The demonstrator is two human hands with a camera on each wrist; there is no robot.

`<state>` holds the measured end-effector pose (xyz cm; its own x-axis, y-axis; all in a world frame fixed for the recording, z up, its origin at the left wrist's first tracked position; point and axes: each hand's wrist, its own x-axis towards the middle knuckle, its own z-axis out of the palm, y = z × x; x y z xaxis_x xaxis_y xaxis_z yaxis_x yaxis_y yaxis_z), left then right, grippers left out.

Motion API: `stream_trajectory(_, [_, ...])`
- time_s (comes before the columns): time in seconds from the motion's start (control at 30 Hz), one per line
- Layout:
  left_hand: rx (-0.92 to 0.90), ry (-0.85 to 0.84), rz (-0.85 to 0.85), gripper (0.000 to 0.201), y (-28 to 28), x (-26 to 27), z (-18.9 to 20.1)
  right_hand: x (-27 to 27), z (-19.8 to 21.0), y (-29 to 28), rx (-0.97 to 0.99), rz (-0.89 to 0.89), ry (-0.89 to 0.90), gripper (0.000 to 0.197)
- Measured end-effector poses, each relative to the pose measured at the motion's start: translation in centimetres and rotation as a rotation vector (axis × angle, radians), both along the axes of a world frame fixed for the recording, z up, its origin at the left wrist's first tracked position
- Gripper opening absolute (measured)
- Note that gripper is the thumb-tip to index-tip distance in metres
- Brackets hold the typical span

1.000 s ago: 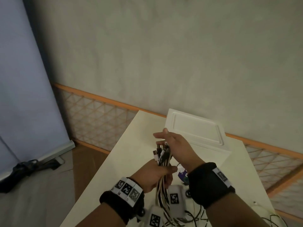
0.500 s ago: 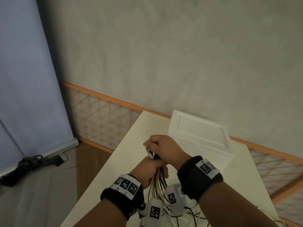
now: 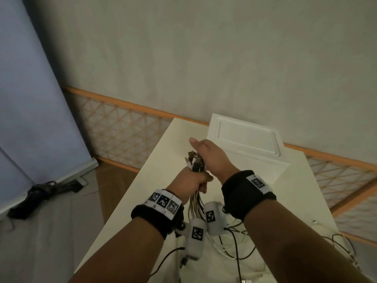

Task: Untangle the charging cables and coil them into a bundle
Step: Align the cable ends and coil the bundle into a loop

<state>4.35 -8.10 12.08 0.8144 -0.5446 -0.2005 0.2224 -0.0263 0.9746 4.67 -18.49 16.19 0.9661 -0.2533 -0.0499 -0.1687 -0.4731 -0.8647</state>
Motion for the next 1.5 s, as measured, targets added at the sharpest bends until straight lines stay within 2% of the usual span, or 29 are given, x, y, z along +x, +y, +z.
stream_trajectory(0.07, [-0.012, -0.006, -0.019, 0.003, 0.0, -0.1, 0.1, -0.4, -0.2, -0.5, 0.281, -0.045, 0.117, 0.084])
stream_trajectory(0.1, [-0.014, 0.004, -0.041, 0.003, 0.1, -0.2, 0.1, -0.6, -0.5, -0.8, 0.440, -0.071, 0.154, 0.086])
stream_trajectory(0.13, [-0.010, 0.022, -0.062, 0.003, 0.1, -0.2, -0.1, -0.9, -0.5, -0.8, 0.563, -0.099, 0.156, 0.079])
stream_trajectory(0.2, [-0.008, 0.061, -0.096, 0.007, 0.1, -0.3, -0.3, -1.3, -0.4, -1.0, 0.666, -0.146, 0.079, 0.046])
stream_trajectory(0.23, [-0.021, 0.081, -0.115, 0.012, 0.1, -0.4, -0.4, -1.4, -0.5, -1.1, 0.660, -0.153, 0.037, 0.031])
stream_trajectory(0.27, [-0.040, 0.099, -0.134, 0.015, 0.1, -0.4, -0.4, -1.5, -0.5, -1.3, 0.637, -0.144, 0.004, 0.024])
stream_trajectory(0.37, [-0.072, 0.138, -0.167, 0.015, 0.2, -0.4, -0.4, -2.0, -0.6, -2.1, 0.507, -0.078, -0.047, 0.025])
stream_trajectory(0.53, [-0.134, 0.242, -0.137, 0.019, 0.2, -0.1, -0.8, -2.9, -0.7, -2.7, 0.462, -0.109, -0.115, 0.005])
stream_trajectory(0.63, [-0.119, 0.208, -0.165, 0.015, 0.1, -0.1, -0.7, -3.0, -0.8, -2.9, 0.336, -0.099, -0.129, 0.002])
stream_trajectory(0.73, [-0.085, 0.138, -0.217, 0.015, 0.0, -0.2, -0.4, -3.0, -0.8, -3.1, 0.192, -0.077, -0.145, 0.004])
stream_trajectory(0.87, [-0.121, 0.150, -0.208, 0.014, 0.0, -0.2, -0.5, -3.3, -0.4, -2.8, 0.131, 0.006, -0.146, 0.010])
stream_trajectory(0.97, [-0.143, 0.140, -0.212, 0.013, 0.0, -0.2, -0.6, -3.7, -0.1, -2.7, 0.032, 0.050, -0.101, 0.031])
stream_trajectory(1.03, [-0.147, 0.149, -0.198, 0.014, 0.0, -0.1, -0.5, -4.0, 0.0, -2.6, 0.045, 0.044, -0.081, 0.041])
stream_trajectory(1.13, [-0.167, 0.211, -0.148, 0.022, 0.1, 0.3, -0.6, -4.3, 0.1, -2.5, 0.062, 0.032, -0.138, 0.022])
stream_trajectory(1.2, [-0.162, 0.205, -0.123, 0.020, 0.3, 0.6, -0.7, -4.5, 0.2, -2.9, 0.054, 0.048, -0.127, 0.026])
stream_trajectory(1.27, [-0.142, 0.156, -0.129, 0.016, 0.4, 0.7, -1.0, -4.7, 0.2, -3.2, -0.035, 0.094, -0.055, 0.030])
stream_trajectory(1.33, [-0.119, 0.096, -0.156, 0.009, 0.4, 0.6, -1.1, -4.7, 0.3, -3.2, -0.096, 0.092, -0.058, 0.031])
stream_trajectory(1.43, [-0.104, 0.034, -0.175, 0.022, 0.4, 0.6, -1.2, -4.7, 0.5, -3.0, -0.045, 0.051, -0.165, 0.036])
stream_trajectory(1.5, [-0.106, 0.000, -0.196, 0.033, 0.5, 0.7, -1.0, -4.6, 0.6, -3.0, -0.002, 0.030, -0.224, 0.031])
